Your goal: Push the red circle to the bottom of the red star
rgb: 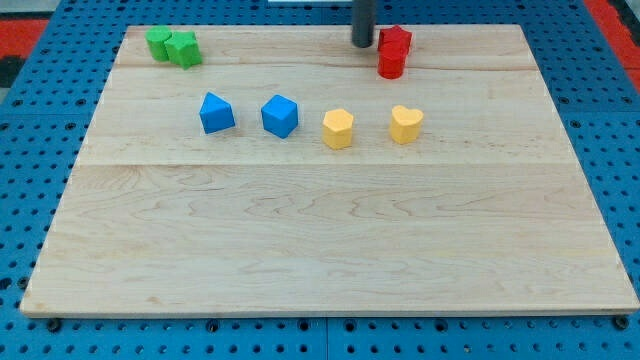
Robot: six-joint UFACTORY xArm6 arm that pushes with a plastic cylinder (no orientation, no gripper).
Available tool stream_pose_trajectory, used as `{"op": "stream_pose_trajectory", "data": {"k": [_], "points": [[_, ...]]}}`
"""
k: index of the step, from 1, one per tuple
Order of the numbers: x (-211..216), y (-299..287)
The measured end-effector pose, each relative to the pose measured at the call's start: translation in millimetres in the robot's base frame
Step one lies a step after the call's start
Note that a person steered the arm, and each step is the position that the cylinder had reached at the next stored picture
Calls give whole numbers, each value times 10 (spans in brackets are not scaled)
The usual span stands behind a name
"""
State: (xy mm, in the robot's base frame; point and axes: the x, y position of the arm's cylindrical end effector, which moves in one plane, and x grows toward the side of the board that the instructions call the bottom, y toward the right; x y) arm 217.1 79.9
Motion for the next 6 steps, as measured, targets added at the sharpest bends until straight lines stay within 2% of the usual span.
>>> {"op": "stream_pose_trajectory", "data": {"k": [1, 2, 3, 4, 6], "points": [[-1, 457], [17, 78], [186, -828], [498, -889], [620, 12]]}}
